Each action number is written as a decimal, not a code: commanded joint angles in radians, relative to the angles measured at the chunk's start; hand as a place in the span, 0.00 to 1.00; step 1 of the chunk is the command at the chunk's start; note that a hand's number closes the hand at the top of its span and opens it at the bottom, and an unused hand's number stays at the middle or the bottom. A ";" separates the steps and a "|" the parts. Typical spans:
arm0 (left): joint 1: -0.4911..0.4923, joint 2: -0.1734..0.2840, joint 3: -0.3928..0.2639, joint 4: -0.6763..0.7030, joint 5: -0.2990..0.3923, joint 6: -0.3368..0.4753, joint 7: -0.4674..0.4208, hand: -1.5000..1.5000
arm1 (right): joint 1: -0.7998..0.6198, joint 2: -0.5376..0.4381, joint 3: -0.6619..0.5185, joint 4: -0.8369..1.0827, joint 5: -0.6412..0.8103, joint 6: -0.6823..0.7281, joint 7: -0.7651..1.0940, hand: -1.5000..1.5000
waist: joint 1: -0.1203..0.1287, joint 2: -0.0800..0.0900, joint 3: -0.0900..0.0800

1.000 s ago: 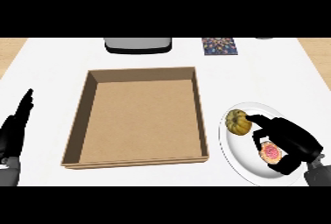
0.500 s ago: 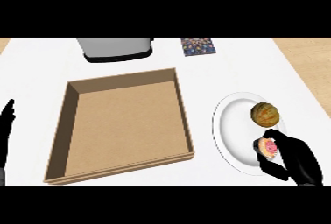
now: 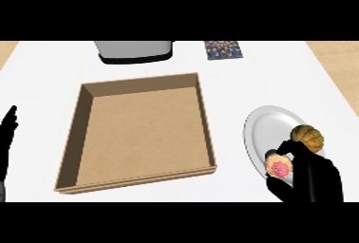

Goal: Pick the cupcake from the plate and place it in the cardboard box

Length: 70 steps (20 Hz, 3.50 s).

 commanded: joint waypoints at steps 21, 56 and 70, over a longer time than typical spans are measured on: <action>-0.134 -0.054 -0.107 -0.013 -0.038 -0.051 0.032 0.50 | -0.828 0.133 0.285 0.161 -0.007 0.110 0.891 1.00 | 0.173 0.050 0.013; -0.134 -0.060 -0.064 0.017 -0.046 -0.038 0.017 0.50 | -1.195 0.133 0.049 0.990 -0.208 -0.815 0.677 0.00 | 0.133 0.036 0.014; -0.058 -0.068 -0.024 0.005 -0.051 -0.005 -0.004 0.50 | -0.589 0.134 0.120 0.233 0.019 -0.638 0.701 0.00 | 0.049 0.020 0.014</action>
